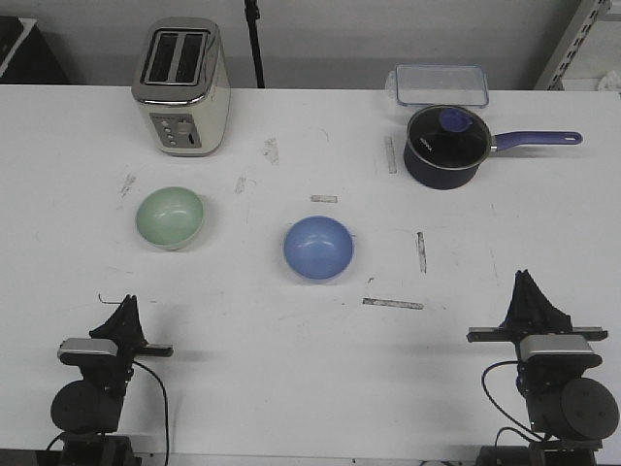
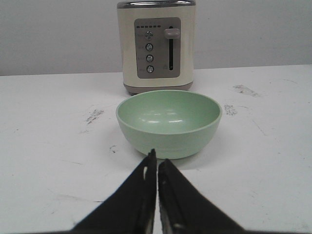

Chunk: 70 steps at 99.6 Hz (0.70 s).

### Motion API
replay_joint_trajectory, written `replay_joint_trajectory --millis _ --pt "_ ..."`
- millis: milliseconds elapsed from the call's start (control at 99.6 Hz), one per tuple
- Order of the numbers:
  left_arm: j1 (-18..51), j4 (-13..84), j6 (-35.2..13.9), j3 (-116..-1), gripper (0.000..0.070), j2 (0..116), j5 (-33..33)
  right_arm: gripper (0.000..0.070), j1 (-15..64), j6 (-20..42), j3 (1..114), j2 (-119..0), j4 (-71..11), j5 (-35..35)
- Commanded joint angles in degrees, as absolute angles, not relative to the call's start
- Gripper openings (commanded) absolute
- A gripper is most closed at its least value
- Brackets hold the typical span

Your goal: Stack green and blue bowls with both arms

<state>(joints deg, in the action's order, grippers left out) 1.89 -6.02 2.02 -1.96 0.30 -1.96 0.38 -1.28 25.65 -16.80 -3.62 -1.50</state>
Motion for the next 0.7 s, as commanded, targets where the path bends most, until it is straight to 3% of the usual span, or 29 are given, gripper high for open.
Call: replay_joint_trajectory --millis 0,151,291,693 --pt "1.83 -7.35 1.76 -0.67 0.0002 0.19 -2.04 0.0015 0.4 -1.13 25.8 -16.82 -2.98 -1.52" --pt "1.83 -7.88 1.5 -0.67 0.0002 0.19 -1.93 0.0015 0.4 -1.13 25.8 -16.82 -2.98 -1.52" --pt "1.83 -11.09 -3.29 -1.19 0.0002 0.19 -1.96 0.0015 0.4 -1.13 25.8 -16.82 -2.98 -1.52" --pt "1.83 -3.77 -1.76 -13.19 0.0002 5.74 -2.2 0.0015 0.4 -1.13 25.8 -16.82 -2.98 -1.52"
